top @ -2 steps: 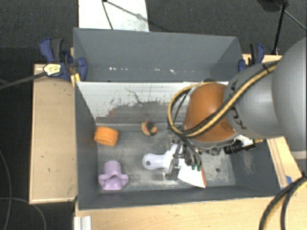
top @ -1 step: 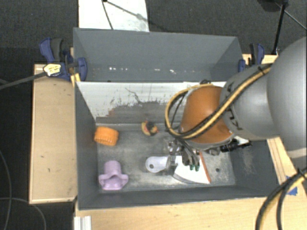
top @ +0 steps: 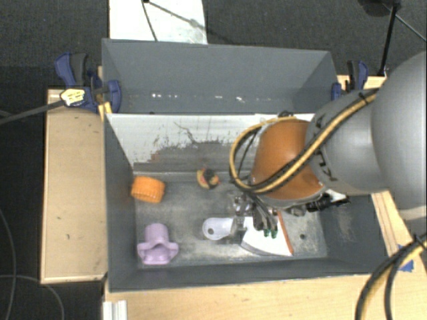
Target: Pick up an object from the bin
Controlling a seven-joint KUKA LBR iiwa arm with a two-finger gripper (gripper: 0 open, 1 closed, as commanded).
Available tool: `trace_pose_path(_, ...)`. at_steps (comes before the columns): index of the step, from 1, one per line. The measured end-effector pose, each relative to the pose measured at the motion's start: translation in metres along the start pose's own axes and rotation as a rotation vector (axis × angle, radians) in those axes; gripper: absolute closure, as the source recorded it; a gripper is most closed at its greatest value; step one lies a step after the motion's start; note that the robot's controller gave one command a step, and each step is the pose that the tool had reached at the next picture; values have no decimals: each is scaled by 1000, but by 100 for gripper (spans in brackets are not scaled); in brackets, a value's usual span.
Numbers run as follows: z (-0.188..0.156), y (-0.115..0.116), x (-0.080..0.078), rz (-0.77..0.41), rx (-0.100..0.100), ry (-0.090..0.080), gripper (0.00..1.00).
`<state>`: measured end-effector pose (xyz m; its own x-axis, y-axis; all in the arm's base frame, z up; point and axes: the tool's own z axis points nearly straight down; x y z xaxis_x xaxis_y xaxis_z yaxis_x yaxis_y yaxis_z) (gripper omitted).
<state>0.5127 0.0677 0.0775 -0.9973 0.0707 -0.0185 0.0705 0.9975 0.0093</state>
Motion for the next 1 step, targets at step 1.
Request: trace_pose_path(1, -161, 7, -8, 35, 7, 11, 100)
